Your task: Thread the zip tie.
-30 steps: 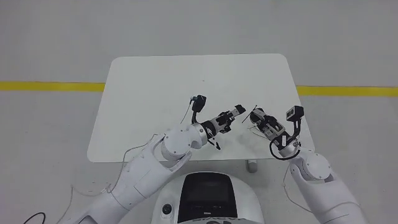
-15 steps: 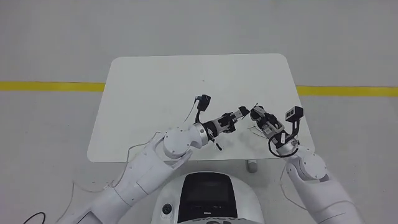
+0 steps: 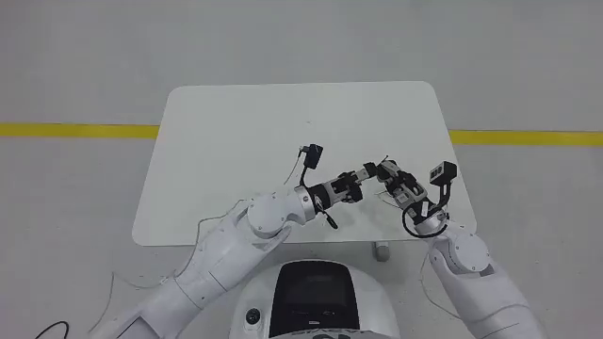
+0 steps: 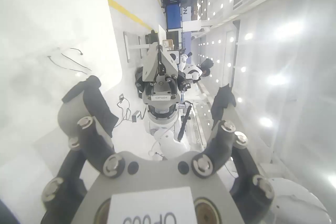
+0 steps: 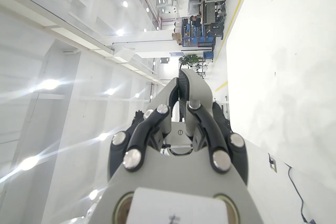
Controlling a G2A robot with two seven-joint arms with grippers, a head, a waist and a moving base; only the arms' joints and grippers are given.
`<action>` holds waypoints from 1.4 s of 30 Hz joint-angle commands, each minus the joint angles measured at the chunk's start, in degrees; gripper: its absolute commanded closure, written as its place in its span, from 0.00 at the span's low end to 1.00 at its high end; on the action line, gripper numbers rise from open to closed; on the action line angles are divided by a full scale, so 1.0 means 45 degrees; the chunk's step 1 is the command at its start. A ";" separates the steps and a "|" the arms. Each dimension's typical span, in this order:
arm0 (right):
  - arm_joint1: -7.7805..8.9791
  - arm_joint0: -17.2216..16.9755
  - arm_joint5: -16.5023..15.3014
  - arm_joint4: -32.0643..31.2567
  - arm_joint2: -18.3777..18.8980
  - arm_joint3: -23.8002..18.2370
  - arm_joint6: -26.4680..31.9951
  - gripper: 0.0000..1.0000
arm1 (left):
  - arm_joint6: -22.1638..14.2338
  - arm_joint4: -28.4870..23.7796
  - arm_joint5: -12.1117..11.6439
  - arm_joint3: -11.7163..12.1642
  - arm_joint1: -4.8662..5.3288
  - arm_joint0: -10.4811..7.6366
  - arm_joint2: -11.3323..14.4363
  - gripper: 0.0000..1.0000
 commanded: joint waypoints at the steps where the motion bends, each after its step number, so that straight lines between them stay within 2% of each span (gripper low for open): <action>1: -0.0027 0.0050 0.0119 -0.0078 -0.0114 0.0106 0.0072 1.00 | -0.0165 -0.0171 -0.0285 0.0308 -0.0069 -0.0178 0.0095 0.00; 4: -0.0033 0.0079 0.0188 -0.0126 -0.0140 0.0144 0.0100 1.00 | -0.0108 -0.0058 -0.0537 0.0461 -0.0123 -0.0320 0.0163 0.00; 11: -0.0042 0.0099 0.0242 -0.0230 -0.0162 0.0118 0.0019 1.00 | 0.0028 -0.0029 -0.0565 0.0438 -0.0126 -0.0270 0.0158 0.00; 16: -0.0135 0.0101 0.0032 -0.0582 -0.0373 -0.0032 -0.0385 1.00 | 0.0351 -0.0231 -0.1088 0.0517 -0.0158 -0.0104 0.0070 0.00; 19: -0.0188 0.0153 0.0014 -0.0693 -0.0486 0.0027 -0.0501 1.00 | 0.0168 -0.0317 -0.1342 0.0738 -0.0203 -0.0214 0.0110 0.00; 25: -0.0193 0.0163 0.0001 -0.0725 -0.0482 0.0041 -0.0556 1.00 | 0.0168 -0.0317 -0.1342 0.0738 -0.0203 -0.0214 0.0110 0.00; 33: -0.0260 0.0084 -0.0021 -0.1237 -0.0400 -0.0055 -0.1138 1.00 | 0.0507 -0.0146 -0.1448 0.0617 -0.0152 0.0016 -0.0133 0.00; 36: -0.0286 0.0058 -0.0021 -0.1386 -0.0367 -0.0072 -0.1252 1.00 | 0.0458 -0.0144 -0.1465 0.0623 -0.0136 0.0070 -0.0202 0.21; 37: -0.0295 0.0053 -0.0021 -0.1414 -0.0355 -0.0079 -0.1270 1.00 | 0.0451 -0.0134 -0.1462 0.0637 -0.0133 0.0081 -0.0213 0.51; 39: -0.0315 0.0035 -0.0021 -0.1452 -0.0323 -0.0100 -0.1278 1.00 | 0.0443 -0.0114 -0.1460 0.0669 -0.0138 0.0100 -0.0208 0.58; 40: -0.0324 0.0027 -0.0021 -0.1464 -0.0310 -0.0106 -0.1274 1.00 | 0.0436 -0.0104 -0.1445 0.0692 -0.0143 0.0101 -0.0196 0.66; 42: -0.0345 0.0014 -0.0021 -0.1509 -0.0278 -0.0112 -0.1270 1.00 | 0.0416 -0.0109 -0.1417 0.0765 -0.0160 0.0092 -0.0165 0.68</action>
